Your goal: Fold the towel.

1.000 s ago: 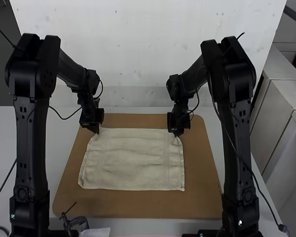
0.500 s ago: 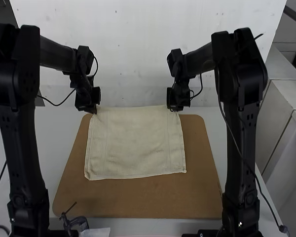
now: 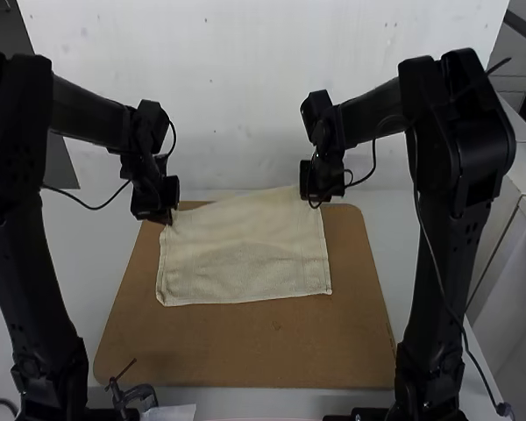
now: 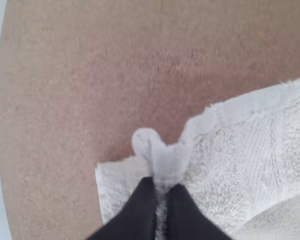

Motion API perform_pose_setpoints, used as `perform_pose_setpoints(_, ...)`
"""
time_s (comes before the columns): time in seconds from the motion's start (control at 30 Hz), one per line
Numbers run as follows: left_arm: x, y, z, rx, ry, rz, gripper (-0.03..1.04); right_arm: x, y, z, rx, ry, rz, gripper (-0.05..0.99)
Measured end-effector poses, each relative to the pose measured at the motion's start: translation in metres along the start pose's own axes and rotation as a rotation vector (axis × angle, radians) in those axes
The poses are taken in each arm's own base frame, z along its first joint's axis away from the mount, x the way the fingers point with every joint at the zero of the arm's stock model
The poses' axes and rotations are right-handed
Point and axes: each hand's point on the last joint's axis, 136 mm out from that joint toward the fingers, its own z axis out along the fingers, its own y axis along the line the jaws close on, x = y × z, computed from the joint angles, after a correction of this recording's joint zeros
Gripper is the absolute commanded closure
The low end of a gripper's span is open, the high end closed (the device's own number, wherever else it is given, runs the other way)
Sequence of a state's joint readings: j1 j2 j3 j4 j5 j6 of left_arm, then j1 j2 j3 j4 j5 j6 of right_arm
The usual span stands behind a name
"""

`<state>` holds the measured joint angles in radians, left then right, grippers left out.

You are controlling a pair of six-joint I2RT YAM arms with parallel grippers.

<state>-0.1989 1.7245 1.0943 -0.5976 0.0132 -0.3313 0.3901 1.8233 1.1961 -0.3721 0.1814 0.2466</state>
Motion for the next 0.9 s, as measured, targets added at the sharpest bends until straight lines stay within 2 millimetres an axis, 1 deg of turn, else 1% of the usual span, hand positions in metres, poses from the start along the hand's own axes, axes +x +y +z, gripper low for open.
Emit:
perform_pose_setpoints(0.07,0.014,0.001,-0.001,-0.006,0.014,0.009,1.00,0.015,0.000,0.002,0.003,0.024,-0.016,0.92)
perform_pose_setpoints(0.13,0.022,0.002,-0.005,-0.007,0.007,0.013,1.00,0.029,-0.003,0.003,0.008,0.046,-0.030,0.92)
perform_pose_setpoints(0.2,0.026,0.004,-0.011,-0.008,-0.006,0.012,1.00,0.041,-0.006,0.001,0.012,0.058,-0.041,0.92)
perform_pose_setpoints(0.33,0.027,0.004,-0.024,0.001,-0.041,0.012,1.00,0.052,-0.012,-0.011,0.010,0.050,-0.055,0.92)
perform_pose_setpoints(0.4,0.030,0.003,-0.027,0.005,-0.048,0.017,1.00,0.055,-0.015,-0.017,0.007,0.041,-0.060,0.92)
perform_pose_setpoints(0.47,0.038,0.001,-0.029,0.009,-0.046,0.029,1.00,0.059,-0.017,-0.022,0.004,0.032,-0.063,0.92)
perform_pose_setpoints(0.57,0.054,-0.003,-0.029,0.013,-0.031,0.055,1.00,0.070,-0.022,-0.027,0.004,0.036,-0.076,0.92)
perform_pose_setpoints(0.77,0.087,-0.006,-0.020,0.006,0.030,0.092,1.00,0.091,-0.028,-0.022,0.018,0.077,-0.093,0.92)
perform_pose_setpoints(0.9,0.101,-0.004,-0.018,-0.006,0.067,0.102,1.00,0.100,-0.031,-0.020,0.022,0.094,-0.100,0.92)
